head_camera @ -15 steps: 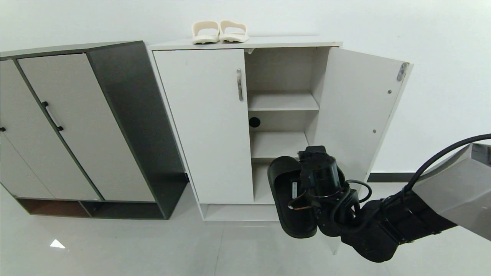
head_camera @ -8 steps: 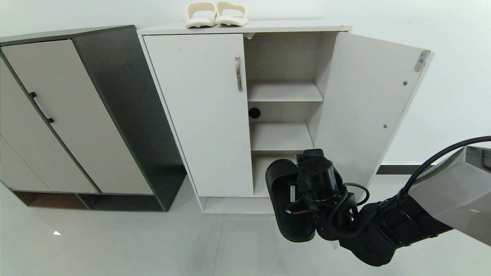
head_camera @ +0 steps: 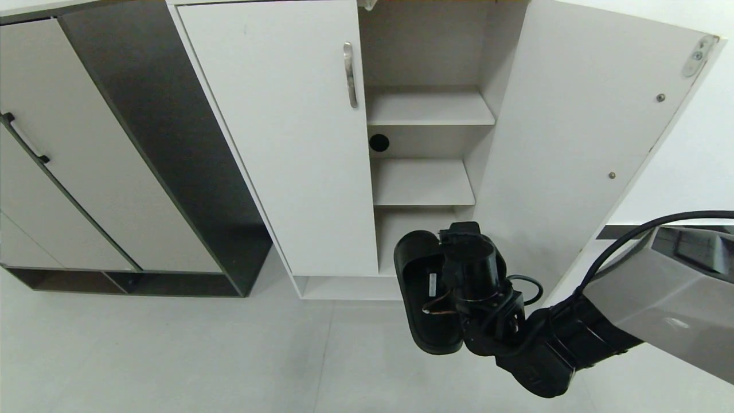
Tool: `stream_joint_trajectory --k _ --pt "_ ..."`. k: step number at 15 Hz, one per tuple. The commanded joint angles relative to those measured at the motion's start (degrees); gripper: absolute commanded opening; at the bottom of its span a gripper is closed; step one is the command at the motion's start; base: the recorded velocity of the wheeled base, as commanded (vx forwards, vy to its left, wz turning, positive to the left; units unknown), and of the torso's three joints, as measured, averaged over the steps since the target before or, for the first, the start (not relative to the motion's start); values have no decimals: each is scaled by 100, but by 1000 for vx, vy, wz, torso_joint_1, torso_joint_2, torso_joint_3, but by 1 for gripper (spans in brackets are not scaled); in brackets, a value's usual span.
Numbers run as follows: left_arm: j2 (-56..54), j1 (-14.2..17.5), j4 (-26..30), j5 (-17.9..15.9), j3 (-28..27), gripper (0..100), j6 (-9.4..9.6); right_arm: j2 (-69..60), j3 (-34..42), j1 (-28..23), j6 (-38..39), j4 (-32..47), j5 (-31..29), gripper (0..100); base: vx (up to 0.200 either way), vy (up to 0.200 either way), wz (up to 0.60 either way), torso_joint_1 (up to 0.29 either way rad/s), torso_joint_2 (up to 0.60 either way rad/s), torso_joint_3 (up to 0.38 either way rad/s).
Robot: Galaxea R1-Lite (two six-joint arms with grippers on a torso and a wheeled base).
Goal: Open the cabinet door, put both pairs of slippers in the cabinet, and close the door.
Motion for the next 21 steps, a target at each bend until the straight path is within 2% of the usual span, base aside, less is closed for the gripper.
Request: stream_joint_trajectory --k 1,3,6,14,21 --pt "0 5 -2 -2 0 0 -1 209 36 -79 -256 -442 -54 0 0 0 0 2 2 -198" --pt "0 -4 -2 -2 0 0 -1 403 45 -184 -660 -1215 -54 0 0 0 0 5 0 -122" --pt "0 5 -2 7 0 0 -1 684 54 -290 -1012 -1874 -54 0 0 0 0 0 0 0" --pt "0 -4 -2 7 0 0 -1 657 45 -896 -1030 -1874 -19 0 0 0 0 0 0 0" --pt "0 5 -2 7 0 0 -1 614 45 -949 -1030 -1865 -1 0 0 0 0 0 0 0"
